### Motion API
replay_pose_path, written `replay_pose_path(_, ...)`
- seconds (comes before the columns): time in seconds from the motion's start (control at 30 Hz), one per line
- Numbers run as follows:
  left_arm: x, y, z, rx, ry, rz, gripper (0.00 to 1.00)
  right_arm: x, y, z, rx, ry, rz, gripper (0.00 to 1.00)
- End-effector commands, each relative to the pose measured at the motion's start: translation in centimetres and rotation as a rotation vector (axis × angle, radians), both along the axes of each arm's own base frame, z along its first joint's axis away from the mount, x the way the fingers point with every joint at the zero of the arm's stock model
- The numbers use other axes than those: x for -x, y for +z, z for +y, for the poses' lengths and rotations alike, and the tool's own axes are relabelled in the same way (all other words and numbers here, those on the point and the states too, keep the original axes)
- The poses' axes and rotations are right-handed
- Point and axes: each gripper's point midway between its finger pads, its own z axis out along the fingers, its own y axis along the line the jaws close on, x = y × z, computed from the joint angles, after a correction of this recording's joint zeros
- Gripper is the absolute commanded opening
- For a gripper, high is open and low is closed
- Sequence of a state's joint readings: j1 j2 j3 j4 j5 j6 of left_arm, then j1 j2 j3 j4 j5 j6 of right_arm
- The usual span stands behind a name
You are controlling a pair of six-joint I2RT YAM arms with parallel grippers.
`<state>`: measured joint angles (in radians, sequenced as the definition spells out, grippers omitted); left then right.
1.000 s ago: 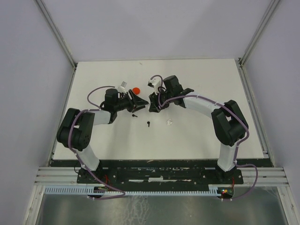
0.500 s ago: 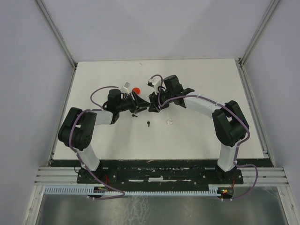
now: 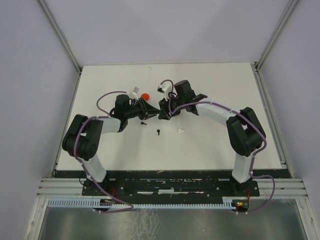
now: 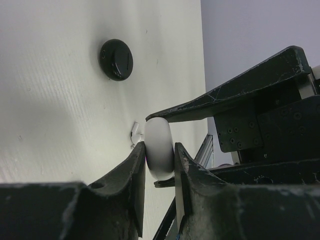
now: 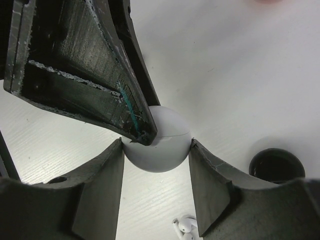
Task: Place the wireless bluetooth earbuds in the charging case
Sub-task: Open the charging case.
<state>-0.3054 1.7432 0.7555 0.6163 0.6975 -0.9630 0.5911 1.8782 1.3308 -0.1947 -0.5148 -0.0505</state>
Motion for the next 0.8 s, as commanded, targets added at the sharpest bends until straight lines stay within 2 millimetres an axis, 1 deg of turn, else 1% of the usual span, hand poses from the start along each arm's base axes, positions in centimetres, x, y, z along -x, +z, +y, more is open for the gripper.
replay_pose_path(0.0,-0.9,1.7,-0.5,0.011,-0.021,-0.109,0.12,-0.9,3.2,0.7,-0.064,-0.011,-0.063,0.42)
replay_pose_path(0.03,-1.0,1.8,-0.5,0.011,-0.016,-0.110,0.11,-1.0,3.4,0.6,-0.067,-0.031,-0.058,0.53)
replay_pose_path(0.1,-1.2,1.9,-0.4,0.013,-0.003,-0.110,0.09,-1.1,3.9,0.2,-0.077,-0.070,-0.065,0.69)
replay_pose_path(0.17,-1.4,2.1,-0.3,0.017,0.007,-0.110,0.08,-1.1,4.5,-0.7,-0.094,-0.114,-0.075,0.76)
replay_pose_path(0.33,-1.7,2.5,-0.4,0.027,0.013,-0.118,0.07,-1.8,5.7,-4.6,-0.076,-0.320,-0.107,0.83)
replay_pose_path(0.4,-1.9,2.5,-0.4,0.029,0.017,-0.123,0.07,-1.9,6.0,-5.8,-0.078,-0.407,-0.110,0.89)
replay_pose_path(0.5,-2.0,2.5,-0.4,0.031,0.023,-0.131,0.06,-1.5,6.1,-6.4,-0.092,-0.468,-0.080,0.92)
replay_pose_path(0.6,-2.2,2.4,-0.3,0.023,0.036,-0.142,0.05,-1.9,6.0,-6.6,-0.102,-0.542,-0.043,0.98)
replay_pose_path(0.77,-2.1,2.9,-0.5,0.016,0.052,-0.167,0.05,-2.5,5.5,-6.4,-0.084,-0.586,-0.034,1.00)
